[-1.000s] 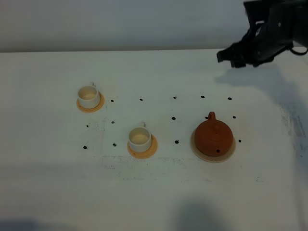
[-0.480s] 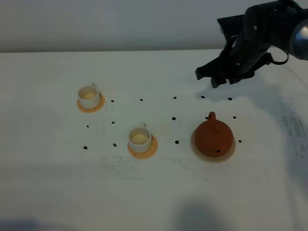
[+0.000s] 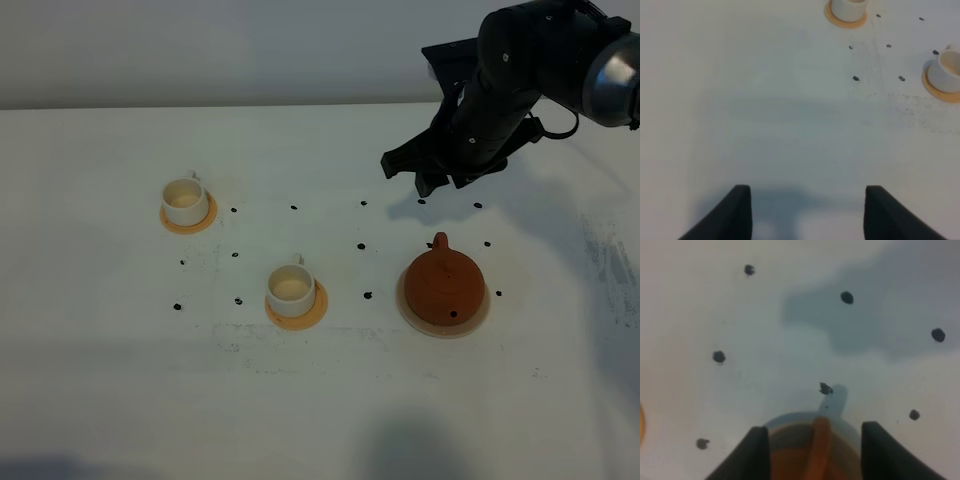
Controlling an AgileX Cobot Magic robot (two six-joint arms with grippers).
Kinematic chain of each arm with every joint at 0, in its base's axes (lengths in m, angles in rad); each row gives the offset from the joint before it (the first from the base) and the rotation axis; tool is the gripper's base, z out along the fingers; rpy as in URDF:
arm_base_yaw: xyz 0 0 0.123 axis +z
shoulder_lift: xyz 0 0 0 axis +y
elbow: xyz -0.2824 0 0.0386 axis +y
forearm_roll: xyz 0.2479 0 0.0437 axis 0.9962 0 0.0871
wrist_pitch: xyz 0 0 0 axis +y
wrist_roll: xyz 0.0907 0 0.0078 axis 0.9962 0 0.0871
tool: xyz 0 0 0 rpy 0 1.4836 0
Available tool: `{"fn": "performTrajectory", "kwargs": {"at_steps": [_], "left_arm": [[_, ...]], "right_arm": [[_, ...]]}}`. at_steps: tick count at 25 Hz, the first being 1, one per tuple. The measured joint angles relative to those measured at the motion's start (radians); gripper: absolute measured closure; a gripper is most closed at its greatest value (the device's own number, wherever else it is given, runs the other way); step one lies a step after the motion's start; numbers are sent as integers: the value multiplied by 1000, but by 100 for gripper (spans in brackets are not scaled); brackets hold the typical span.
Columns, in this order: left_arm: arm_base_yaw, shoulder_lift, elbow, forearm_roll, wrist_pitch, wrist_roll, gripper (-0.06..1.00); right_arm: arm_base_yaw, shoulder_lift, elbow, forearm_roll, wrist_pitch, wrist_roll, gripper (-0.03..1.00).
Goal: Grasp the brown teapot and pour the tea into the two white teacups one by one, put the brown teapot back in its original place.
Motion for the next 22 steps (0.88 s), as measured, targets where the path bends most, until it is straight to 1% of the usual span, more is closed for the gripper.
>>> {"fn": "performTrajectory", "kwargs": {"at_steps": [7, 15, 22], "left_arm": [[0, 0, 0, 0, 0, 0, 47], [0, 0, 0, 0, 0, -2, 47], [0, 0, 0, 0, 0, -2, 47]], "right_arm": [[13, -44, 39, -17, -83, 2, 53], [13, -5, 51, -52, -76, 18, 53], [13, 36, 51, -52, -48, 20, 53]]}}
